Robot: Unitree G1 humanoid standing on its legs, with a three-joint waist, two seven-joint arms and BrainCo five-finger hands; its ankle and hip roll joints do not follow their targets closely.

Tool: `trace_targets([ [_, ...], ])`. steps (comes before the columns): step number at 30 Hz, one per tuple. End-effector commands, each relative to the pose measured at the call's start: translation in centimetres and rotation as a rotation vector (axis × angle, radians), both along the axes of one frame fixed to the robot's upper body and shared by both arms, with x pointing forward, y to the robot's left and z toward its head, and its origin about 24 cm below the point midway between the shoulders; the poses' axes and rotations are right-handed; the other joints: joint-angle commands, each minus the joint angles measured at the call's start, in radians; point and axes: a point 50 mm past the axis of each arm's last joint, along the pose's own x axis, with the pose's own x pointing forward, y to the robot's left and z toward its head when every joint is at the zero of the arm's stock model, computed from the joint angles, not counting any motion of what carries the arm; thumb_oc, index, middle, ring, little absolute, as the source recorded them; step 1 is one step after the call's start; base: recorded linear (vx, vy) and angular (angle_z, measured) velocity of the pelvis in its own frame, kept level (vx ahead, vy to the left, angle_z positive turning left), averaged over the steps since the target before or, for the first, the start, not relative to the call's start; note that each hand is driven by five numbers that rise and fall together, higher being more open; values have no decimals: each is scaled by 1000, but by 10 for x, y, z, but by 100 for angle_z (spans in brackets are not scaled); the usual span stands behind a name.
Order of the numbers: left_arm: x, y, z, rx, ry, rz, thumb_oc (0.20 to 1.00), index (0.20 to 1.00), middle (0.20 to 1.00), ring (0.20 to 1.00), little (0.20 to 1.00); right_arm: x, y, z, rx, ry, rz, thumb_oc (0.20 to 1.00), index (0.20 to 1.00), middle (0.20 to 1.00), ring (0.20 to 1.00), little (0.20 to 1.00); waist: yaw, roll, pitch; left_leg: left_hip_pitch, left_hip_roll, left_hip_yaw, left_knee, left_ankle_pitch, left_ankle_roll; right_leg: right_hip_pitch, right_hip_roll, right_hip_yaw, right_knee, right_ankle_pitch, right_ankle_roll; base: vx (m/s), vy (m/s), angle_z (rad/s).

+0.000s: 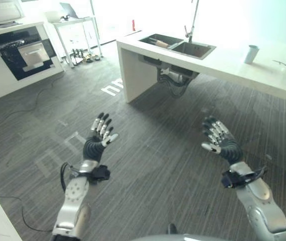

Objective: Place the dishes in the dishwasher.

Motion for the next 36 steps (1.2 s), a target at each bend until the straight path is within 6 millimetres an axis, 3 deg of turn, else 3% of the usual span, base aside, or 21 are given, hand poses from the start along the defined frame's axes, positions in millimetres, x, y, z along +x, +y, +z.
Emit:
trace_targets([
  [1,8,0,24,27,-137,-25,1000,1000,1000,1000,1000,11,1,24,19,-140,-5,1000,1000,1000,1000,1000,-1,29,10,-42,-9,-1,-22,10,9,106,-4,16,0,-117,76,0,0,0],
  [31,5,-1,25,-26,-153,-46,1000,1000,1000,1000,1000,10,7,27,18,-171,32,1000,1000,1000,1000,1000,-6,37,14,-23,14,9,-22,22,-6,121,28,21,6,-137,50,3,-37,0],
  [34,4,0,24,-37,-155,-34,1000,1000,1000,1000,1000,10,7,27,12,-172,48,1000,1000,1000,1000,1000,-10,26,25,-40,21,29,61,5,-19,122,30,35,14,-139,38,0,-81,-2],
  [36,4,1,26,-40,-172,-26,1000,1000,1000,1000,1000,11,5,30,11,-178,69,1000,1000,1000,1000,1000,-12,-5,49,-136,38,72,294,-17,-27,110,13,42,38,-137,18,-60,-151,-3],
])
